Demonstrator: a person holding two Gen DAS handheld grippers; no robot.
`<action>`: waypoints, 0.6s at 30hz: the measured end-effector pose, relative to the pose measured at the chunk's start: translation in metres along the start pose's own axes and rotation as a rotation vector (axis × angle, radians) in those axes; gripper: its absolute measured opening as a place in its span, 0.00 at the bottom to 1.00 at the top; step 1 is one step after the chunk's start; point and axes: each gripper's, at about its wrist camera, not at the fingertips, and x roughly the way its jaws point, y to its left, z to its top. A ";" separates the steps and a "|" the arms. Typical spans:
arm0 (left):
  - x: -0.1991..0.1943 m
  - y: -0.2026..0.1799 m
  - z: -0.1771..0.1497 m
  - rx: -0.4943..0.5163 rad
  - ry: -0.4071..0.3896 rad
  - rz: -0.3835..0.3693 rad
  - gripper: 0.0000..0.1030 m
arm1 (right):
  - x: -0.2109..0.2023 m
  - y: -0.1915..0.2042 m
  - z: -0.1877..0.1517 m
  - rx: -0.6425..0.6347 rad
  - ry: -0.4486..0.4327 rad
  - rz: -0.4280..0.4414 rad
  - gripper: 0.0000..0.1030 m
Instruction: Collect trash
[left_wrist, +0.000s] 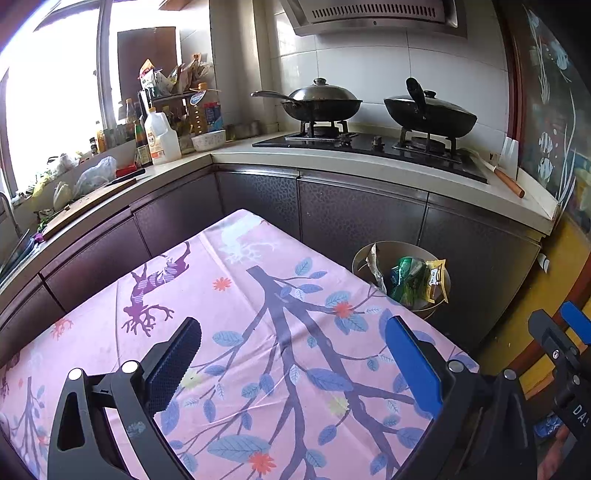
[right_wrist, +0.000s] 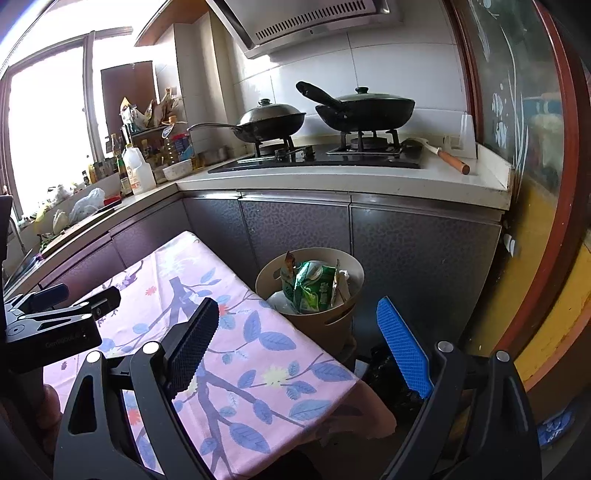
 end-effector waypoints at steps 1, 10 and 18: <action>0.000 0.000 0.000 0.001 -0.004 0.011 0.96 | -0.001 -0.001 0.000 -0.003 -0.003 -0.006 0.84; -0.002 0.002 -0.001 0.000 -0.017 0.035 0.96 | -0.004 -0.001 0.001 -0.005 -0.007 -0.009 0.84; -0.002 -0.001 -0.001 0.007 -0.017 0.030 0.96 | -0.006 -0.002 0.000 -0.001 0.000 -0.002 0.84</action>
